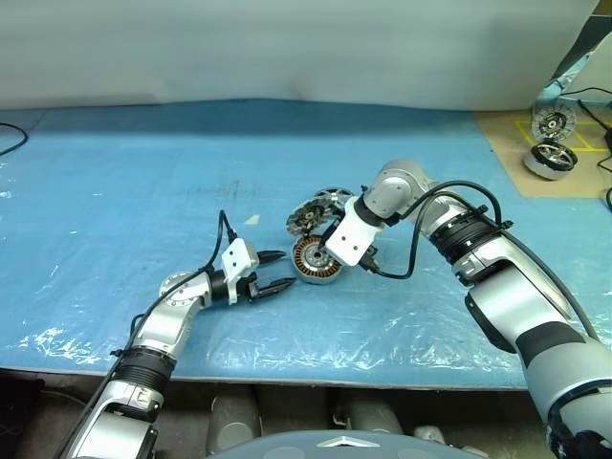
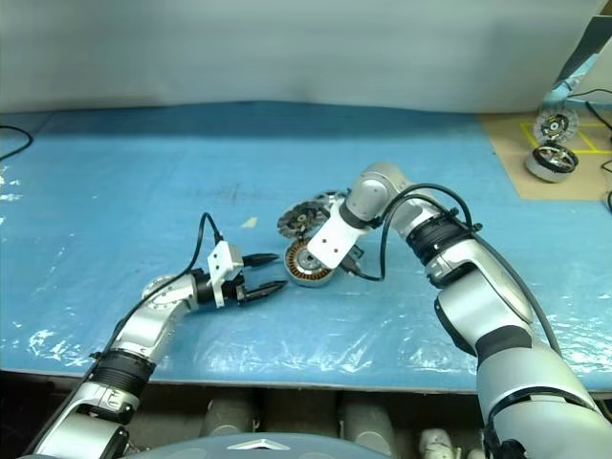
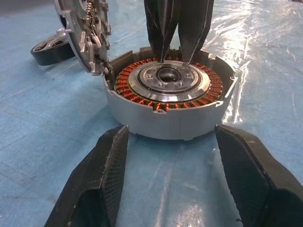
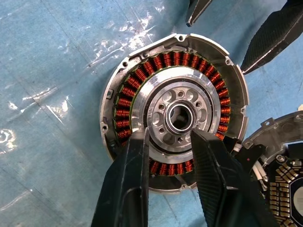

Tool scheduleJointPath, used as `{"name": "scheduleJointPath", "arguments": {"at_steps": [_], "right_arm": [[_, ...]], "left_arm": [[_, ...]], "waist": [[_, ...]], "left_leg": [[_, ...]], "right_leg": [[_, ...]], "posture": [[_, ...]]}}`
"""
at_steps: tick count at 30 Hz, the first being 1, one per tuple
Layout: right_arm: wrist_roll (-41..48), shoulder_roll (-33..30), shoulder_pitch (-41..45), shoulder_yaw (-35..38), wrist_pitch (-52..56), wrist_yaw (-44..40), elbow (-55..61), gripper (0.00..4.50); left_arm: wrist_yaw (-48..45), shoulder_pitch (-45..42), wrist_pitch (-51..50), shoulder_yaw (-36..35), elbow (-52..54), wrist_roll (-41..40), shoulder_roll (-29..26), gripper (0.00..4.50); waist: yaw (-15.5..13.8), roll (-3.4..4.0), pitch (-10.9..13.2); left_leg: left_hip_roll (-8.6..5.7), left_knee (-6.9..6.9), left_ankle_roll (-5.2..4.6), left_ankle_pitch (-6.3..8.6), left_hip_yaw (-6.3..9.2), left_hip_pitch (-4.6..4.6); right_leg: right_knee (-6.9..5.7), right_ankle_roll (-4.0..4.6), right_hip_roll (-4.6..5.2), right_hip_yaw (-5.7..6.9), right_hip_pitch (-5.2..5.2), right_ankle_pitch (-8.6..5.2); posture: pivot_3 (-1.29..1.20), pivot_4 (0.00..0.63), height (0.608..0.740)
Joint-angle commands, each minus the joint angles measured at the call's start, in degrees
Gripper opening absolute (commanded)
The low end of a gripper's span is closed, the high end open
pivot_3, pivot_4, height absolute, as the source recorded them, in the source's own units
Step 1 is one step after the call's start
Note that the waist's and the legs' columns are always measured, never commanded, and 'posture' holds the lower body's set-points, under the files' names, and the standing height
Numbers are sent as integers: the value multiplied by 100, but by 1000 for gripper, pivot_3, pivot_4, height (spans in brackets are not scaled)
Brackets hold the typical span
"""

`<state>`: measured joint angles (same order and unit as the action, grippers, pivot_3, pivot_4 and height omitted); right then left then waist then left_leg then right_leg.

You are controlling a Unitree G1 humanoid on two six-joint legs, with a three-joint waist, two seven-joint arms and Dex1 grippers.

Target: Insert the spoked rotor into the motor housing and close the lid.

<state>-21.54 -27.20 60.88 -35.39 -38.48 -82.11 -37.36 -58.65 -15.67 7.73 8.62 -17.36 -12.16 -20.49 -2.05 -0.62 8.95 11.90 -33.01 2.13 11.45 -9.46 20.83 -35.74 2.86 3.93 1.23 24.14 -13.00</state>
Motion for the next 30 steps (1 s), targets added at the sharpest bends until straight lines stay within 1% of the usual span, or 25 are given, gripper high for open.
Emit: {"name": "scheduleJointPath", "arguments": {"at_steps": [1, 11, 15, 16, 19, 20, 23, 26, 30], "right_arm": [[-204, 73, 111, -146, -220, 189, -60, 1348], [-148, 20, 298, -132, -537, 125, 192, 1348], [-11, -38, 296, -144, -661, 2, 507, 1348], [113, -49, 274, -128, -589, -91, 659, 1348], [651, 32, 186, 44, 221, -488, 962, 1348], [681, 67, 199, 81, 376, -475, 911, 1348], [507, 62, 308, 111, 371, -193, 649, 1348], [711, 57, 232, 245, 662, -147, 732, 1348], [318, -36, 150, 197, 373, 398, 575, 1348]], "left_arm": [[43, -89, -77, -56, 274, -43, -47, 3023], [144, 84, -322, -61, 708, -89, -104, 3023], [209, 119, -567, -55, 1017, -116, -131, 3023], [228, 125, -633, -53, 1096, -120, -141, 3023], [295, 130, -839, -43, 1321, -124, -151, 3023], [314, 132, -891, -39, 1374, -125, -151, 3023], [368, 137, -1013, -37, 1490, -126, -149, 3023], [403, 132, -1084, -58, 1523, -134, -148, 3023], [390, 69, -958, -89, 1261, -111, -143, 3023]], "waist": [[3, 0, 0], [9, 0, 1], [6, -1, 2], [1, -1, 2], [-3, -2, 2], [-5, -2, 2], [-14, -2, 3], [-17, -2, 3], [-21, -2, 3]], "left_leg": [[0, 0, 0, 0, 0, 0], [0, 1, -1, 0, 0, 7], [1, 1, -1, 0, 0, 13], [2, 1, -1, 0, 0, 14], [2, 1, -2, 0, 0, 16], [2, 1, -2, 0, 0, 17], [4, 2, -3, 0, 0, 17], [2, 1, -2, 0, 0, 18], [0, 3, -1, 0, 0, 18]], "right_leg": [[0, 0, 0, -2, 0, 0], [5, 0, -1, -1, 4, 0], [3, 0, 0, 0, 9, 0], [3, 0, 0, 0, 10, 0], [6, 0, 0, 0, 11, 0], [6, 0, 0, 0, 11, 0], [6, 0, 1, 0, 10, 0], [6, 0, 1, 0, 11, 0], [9, 0, 0, 0, 11, 0]], "posture": [[0, 150, 740], [0, 150, 740], [0, 150, 740], [0, 150, 740], [0, 150, 740], [0, 150, 740], [0, 150, 740], [0, 150, 740], [0, 150, 740]]}}
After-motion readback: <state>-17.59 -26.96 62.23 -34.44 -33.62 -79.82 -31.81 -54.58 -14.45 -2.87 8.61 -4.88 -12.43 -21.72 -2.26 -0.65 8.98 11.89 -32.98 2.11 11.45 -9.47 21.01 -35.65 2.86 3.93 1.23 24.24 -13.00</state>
